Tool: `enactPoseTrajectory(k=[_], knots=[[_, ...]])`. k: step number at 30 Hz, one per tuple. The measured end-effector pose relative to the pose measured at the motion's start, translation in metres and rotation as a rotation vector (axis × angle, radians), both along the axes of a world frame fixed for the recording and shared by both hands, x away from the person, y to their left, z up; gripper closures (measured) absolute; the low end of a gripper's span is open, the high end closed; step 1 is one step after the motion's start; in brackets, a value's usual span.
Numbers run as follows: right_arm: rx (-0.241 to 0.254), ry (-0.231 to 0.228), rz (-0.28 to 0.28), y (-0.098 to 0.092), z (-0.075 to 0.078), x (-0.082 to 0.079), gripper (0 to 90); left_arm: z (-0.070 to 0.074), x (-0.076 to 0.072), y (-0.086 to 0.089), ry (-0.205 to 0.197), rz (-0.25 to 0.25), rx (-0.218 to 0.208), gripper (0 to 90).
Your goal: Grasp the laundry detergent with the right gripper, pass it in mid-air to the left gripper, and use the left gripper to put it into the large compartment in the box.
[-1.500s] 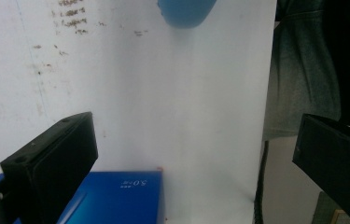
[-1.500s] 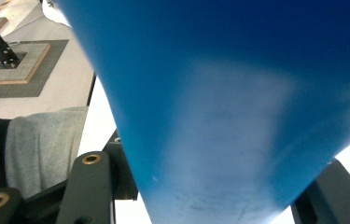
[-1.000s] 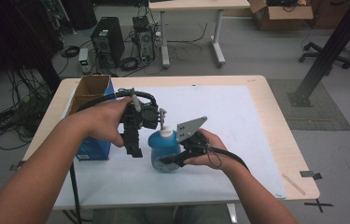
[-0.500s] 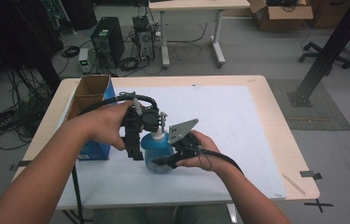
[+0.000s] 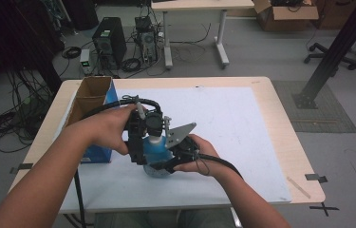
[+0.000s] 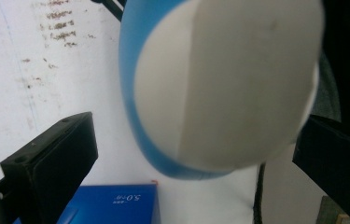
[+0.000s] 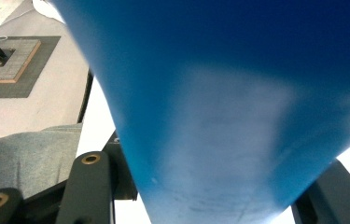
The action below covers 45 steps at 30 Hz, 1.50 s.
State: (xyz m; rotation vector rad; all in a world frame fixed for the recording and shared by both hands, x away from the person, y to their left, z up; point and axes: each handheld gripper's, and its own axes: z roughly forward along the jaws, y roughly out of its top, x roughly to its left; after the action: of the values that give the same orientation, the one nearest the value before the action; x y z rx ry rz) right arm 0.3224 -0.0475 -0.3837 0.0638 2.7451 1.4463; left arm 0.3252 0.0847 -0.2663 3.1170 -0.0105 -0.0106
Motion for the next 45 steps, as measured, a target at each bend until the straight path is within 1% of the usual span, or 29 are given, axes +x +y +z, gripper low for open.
enactPoseTrajectory(k=[4, 9, 10, 11, 12, 13, 15, 18, 20, 21, 22, 24, 25, 31, 32, 33, 35, 42, 45], knots=[[0.002, 0.008, -0.012, 0.004, 0.0, -0.001, 44.6, -0.002, 0.0, 0.0, 0.001, -0.001, 0.001, 0.2], [0.007, 0.014, -0.013, 0.007, 0.001, -0.002, 44.5, -0.002, -0.001, 0.0, 0.0, -0.003, -0.002, 0.2], [0.004, 0.004, -0.018, 0.009, 0.0, -0.001, 44.5, -0.003, -0.001, 0.0, -0.002, -0.001, -0.002, 0.2], [0.004, 0.004, -0.018, 0.009, 0.0, -0.001, 44.5, -0.003, -0.001, 0.0, -0.002, -0.001, -0.002, 0.2], [0.012, 0.023, -0.017, 0.01, 0.0, -0.002, 44.5, -0.003, 0.0, 0.0, -0.003, 0.001, -0.003, 0.2], [0.011, 0.024, -0.016, 0.01, 0.0, -0.002, 44.5, -0.003, 0.0, 0.0, -0.003, 0.001, -0.003, 0.2], [0.006, 0.0, -0.016, 0.011, -0.001, -0.001, 44.4, -0.004, 0.0, -0.001, -0.011, 0.006, -0.005, 0.2], [0.009, 0.002, -0.016, 0.011, -0.001, -0.001, 44.4, -0.005, 0.0, -0.002, -0.012, 0.008, -0.006, 0.2], [0.01, 0.005, -0.017, 0.011, -0.001, -0.001, 44.4, -0.005, 0.0, -0.002, -0.012, 0.007, -0.008, 0.2], [0.013, 0.028, -0.016, 0.011, -0.001, -0.003, 44.4, -0.006, 0.0, -0.002, -0.01, 0.01, -0.009, 0.2], [0.003, 0.003, -0.019, 0.012, 0.0, -0.002, 44.4, -0.006, 0.0, -0.003, -0.009, 0.014, -0.011, 0.2], [0.002, 0.003, -0.016, 0.012, 0.0, -0.003, 44.4, -0.007, 0.0, -0.003, -0.01, 0.012, -0.01, 0.2], [0.004, -0.006, -0.011, 0.012, 0.0, -0.003, 44.4, -0.007, 0.0, -0.004, -0.011, 0.014, -0.01, 0.2], [0.005, -0.003, -0.014, 0.013, -0.002, -0.003, 44.4, -0.008, -0.001, -0.006, -0.018, 0.015, -0.005, 0.9], [0.004, -0.003, -0.015, 0.013, -0.002, -0.003, 44.4, -0.009, -0.002, -0.006, -0.017, 0.028, -0.016, 1.0], [0.002, 0.001, -0.018, 0.013, -0.002, -0.003, 44.4, -0.008, -0.001, -0.006, -0.014, 0.025, -0.01, 1.3], [0.005, 0.0, -0.016, 0.013, -0.002, -0.003, 44.4, -0.009, -0.002, -0.007, -0.01, 0.032, -0.014, 1.8], [0.004, -0.001, -0.018, 0.012, -0.001, -0.004, 44.4, -0.008, -0.002, -0.008, -0.017, 0.03, -0.017, 7.0], [0.006, -0.003, -0.015, 0.012, -0.001, -0.004, 44.4, -0.008, -0.002, -0.008, -0.012, 0.029, -0.013, 8.7]])
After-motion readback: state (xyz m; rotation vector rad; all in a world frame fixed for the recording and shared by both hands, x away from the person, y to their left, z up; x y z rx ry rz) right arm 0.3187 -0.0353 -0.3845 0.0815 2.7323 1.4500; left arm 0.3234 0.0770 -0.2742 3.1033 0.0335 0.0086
